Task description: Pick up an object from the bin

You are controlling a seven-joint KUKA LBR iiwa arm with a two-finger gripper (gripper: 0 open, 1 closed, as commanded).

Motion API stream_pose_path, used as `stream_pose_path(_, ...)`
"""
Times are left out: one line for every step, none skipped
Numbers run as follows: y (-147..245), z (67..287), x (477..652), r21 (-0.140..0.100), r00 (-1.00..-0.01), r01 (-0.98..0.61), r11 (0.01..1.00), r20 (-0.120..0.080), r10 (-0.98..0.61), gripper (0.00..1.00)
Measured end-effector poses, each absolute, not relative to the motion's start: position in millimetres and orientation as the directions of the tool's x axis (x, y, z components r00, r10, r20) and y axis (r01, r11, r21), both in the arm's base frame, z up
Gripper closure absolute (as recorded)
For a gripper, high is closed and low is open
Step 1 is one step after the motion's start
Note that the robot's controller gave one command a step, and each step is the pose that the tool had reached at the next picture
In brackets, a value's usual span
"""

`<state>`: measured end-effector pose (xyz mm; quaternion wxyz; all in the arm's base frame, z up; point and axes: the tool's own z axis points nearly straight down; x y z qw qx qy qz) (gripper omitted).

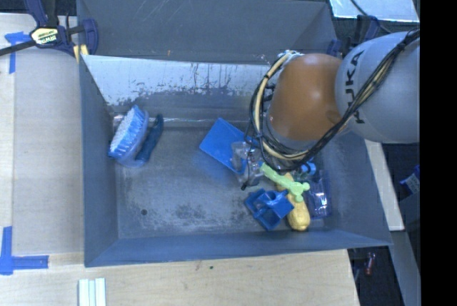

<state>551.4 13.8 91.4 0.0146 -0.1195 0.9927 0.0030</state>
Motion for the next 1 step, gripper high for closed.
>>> stream_pose_path(63.4,70.8,554.0,-0.005,-0.894,-0.447,0.894,-0.036,-0.447,1.0)
